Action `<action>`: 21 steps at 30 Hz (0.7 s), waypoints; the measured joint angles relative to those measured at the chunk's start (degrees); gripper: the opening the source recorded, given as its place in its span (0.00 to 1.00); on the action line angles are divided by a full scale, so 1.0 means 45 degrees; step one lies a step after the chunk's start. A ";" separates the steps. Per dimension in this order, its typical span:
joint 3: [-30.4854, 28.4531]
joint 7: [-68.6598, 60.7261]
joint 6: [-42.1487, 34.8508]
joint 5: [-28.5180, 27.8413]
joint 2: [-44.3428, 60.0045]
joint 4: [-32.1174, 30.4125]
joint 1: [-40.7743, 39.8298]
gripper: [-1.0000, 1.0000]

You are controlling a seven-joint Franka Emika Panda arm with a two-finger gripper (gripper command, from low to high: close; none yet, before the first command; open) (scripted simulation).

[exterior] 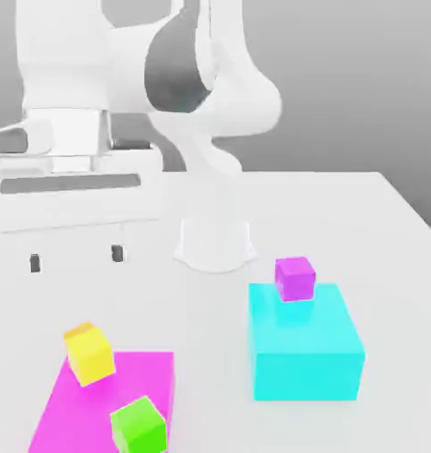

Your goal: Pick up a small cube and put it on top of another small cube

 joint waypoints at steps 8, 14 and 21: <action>-0.0965 -0.5172 0.1652 0.1440 0.2877 -0.1475 -0.0743 0.50; 0.0880 -0.7909 0.2893 0.4002 0.4843 -0.1378 -0.2234 0.50; 0.4131 -0.9751 0.4149 0.6382 0.6567 -0.0869 -0.4953 0.00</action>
